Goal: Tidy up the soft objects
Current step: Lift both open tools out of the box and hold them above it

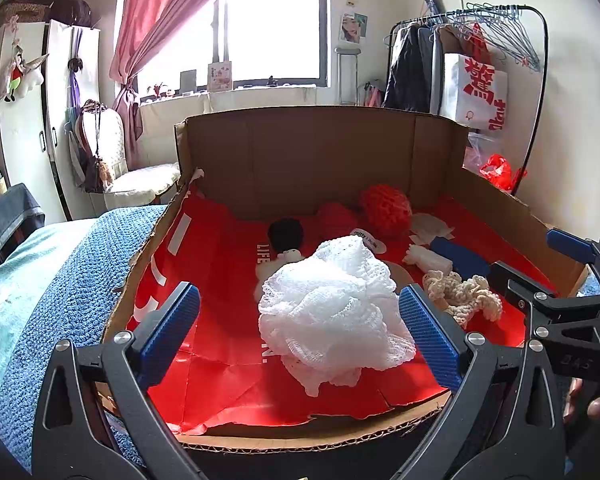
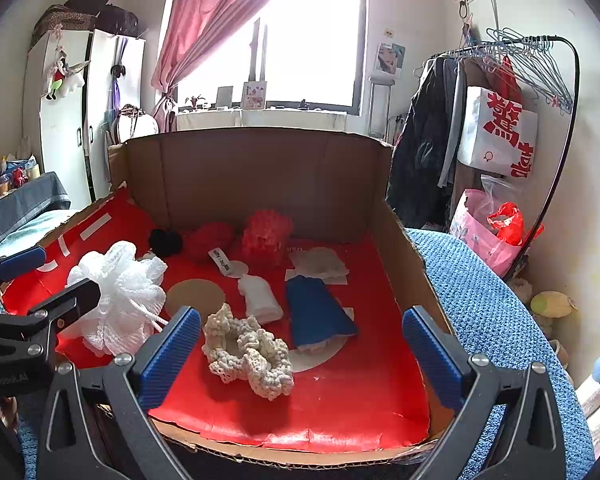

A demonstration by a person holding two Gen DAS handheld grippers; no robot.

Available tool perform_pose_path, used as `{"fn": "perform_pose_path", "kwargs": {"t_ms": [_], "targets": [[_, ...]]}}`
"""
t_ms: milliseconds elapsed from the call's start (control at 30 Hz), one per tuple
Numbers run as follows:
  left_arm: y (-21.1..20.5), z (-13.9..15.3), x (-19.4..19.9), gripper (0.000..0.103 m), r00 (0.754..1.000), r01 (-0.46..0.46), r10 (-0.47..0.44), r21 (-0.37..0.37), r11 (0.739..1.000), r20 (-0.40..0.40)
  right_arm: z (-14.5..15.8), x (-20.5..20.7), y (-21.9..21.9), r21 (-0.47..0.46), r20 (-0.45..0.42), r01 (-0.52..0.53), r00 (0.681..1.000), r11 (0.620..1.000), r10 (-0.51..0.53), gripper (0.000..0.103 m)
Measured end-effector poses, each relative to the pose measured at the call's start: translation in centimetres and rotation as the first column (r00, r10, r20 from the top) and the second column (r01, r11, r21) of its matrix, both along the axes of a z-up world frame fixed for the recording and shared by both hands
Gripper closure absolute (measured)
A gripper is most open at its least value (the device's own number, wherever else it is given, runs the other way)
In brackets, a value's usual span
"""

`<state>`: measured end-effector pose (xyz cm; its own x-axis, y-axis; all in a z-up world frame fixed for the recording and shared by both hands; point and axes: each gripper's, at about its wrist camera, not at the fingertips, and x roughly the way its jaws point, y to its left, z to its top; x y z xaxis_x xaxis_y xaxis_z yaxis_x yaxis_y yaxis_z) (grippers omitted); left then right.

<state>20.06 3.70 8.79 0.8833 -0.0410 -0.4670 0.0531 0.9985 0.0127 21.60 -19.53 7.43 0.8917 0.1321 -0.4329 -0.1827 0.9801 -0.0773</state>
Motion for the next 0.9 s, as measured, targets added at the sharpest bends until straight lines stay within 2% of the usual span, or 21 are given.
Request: {"fn": "perform_pose_path", "kwargs": {"t_ms": [900], "targets": [[0.02,0.01,0.01,0.001,1.0,0.0,0.0,0.0,1.0,-0.001,-0.18,0.12,-0.1,0.0,-0.005,0.002,1.0,1.0,-0.002,0.0]]}}
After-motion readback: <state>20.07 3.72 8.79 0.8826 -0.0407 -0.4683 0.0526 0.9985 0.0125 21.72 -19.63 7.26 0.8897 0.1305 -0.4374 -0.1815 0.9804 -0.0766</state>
